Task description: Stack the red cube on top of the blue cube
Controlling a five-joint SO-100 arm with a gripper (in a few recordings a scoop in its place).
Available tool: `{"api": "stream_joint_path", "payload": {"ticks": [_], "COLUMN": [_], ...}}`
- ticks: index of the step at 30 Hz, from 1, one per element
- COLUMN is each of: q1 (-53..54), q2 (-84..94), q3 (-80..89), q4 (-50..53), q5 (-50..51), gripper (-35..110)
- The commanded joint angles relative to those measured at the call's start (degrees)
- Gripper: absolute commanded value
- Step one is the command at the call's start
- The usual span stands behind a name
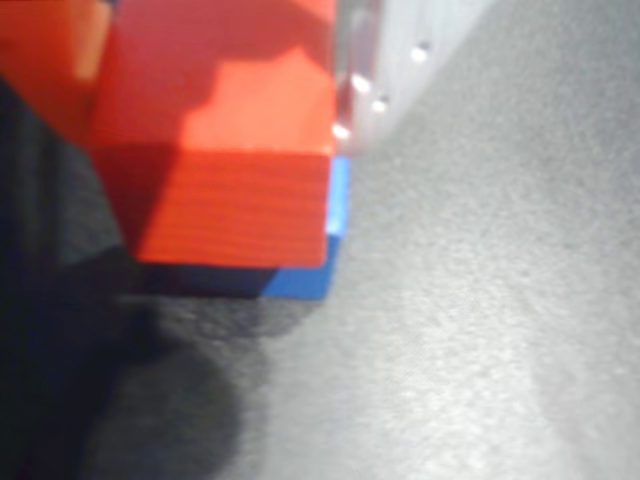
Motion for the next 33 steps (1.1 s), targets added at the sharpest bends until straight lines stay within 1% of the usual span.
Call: {"api": "stream_joint_path", "payload": {"ticks": [1, 22, 29, 33], "q1": [-0.53, -1.41, -1.85, -2.29], "q2": [1.58, 6.77, 6.68, 6.68], "q3": [0.09, 8.96, 9.05, 9.05], "q4": [-0.53, -2.99, -3.08, -4.39], "q5": [-0.44, -0.26, -0.18, -1.41], "gripper": [0, 1, 13, 24]}}
